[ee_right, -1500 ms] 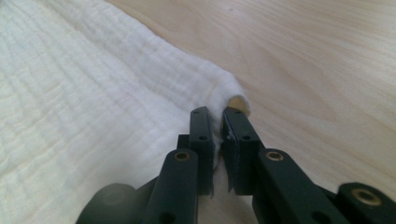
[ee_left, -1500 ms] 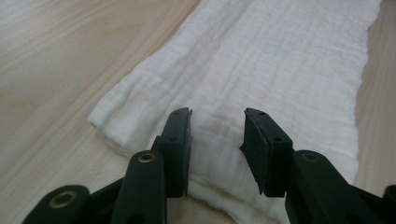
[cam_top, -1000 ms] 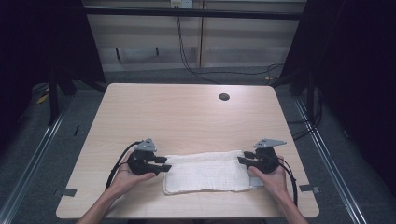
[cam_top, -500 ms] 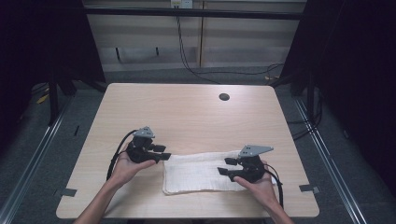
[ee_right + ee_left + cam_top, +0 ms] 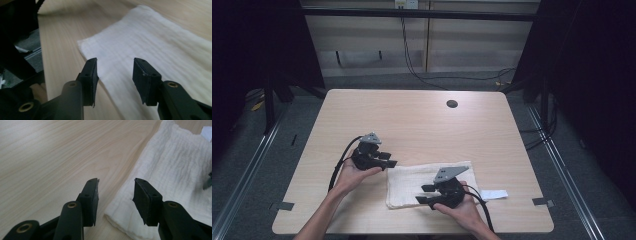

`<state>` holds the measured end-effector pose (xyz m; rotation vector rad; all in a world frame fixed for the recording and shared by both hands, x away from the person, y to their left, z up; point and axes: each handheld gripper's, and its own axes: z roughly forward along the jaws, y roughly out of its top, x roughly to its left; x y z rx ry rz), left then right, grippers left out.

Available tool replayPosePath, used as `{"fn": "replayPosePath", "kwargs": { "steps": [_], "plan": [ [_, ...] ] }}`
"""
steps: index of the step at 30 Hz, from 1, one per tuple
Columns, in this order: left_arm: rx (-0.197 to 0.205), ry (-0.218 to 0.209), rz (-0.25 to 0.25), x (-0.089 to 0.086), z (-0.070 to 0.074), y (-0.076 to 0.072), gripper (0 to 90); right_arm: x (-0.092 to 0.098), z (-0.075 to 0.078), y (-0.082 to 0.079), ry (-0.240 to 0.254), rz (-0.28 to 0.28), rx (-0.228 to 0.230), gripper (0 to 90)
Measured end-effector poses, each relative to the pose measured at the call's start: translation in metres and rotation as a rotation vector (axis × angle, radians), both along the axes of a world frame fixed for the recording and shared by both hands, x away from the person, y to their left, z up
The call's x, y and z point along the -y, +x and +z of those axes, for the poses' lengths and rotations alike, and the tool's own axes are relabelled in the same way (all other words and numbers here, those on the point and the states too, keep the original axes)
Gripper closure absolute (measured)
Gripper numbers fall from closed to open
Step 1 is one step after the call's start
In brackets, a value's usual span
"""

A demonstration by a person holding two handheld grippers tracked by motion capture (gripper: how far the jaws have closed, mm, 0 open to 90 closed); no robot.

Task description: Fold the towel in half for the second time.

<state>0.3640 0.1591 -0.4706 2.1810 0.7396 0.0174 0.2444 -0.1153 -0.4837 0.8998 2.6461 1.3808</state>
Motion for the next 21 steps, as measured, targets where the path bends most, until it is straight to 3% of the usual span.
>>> {"fn": "replayPosePath", "kwargs": {
  "steps": [3, 6, 9, 11, 14, 18, 21],
  "plan": [
    [-0.010, -0.004, 0.002, -0.004, -0.002, 0.001, 54.8, -0.019, 0.001, 0.001, 0.017, 0.059, -0.009, 64.4],
    [-0.019, 0.003, 0.014, -0.006, -0.008, 0.004, 53.1, -0.041, 0.006, 0.007, -0.017, 0.137, -0.024, 67.5],
    [-0.021, 0.001, 0.014, -0.008, -0.009, 0.004, 51.6, -0.061, 0.006, 0.012, -0.007, 0.175, -0.027, 68.9],
    [-0.020, -0.006, 0.017, -0.008, -0.009, 0.003, 51.5, -0.070, 0.002, 0.012, -0.011, 0.187, -0.023, 67.4],
    [-0.026, -0.004, 0.015, -0.009, -0.010, 0.004, 53.9, -0.078, -0.007, 0.013, -0.019, 0.174, -0.028, 57.5],
    [-0.028, -0.009, 0.011, -0.008, -0.010, 0.004, 51.6, -0.083, -0.015, 0.012, -0.056, 0.167, -0.033, 56.8],
    [-0.034, -0.023, 0.021, -0.009, -0.013, 0.005, 48.7, -0.085, -0.020, 0.004, -0.061, 0.175, 0.013, 56.7]
  ]
}}
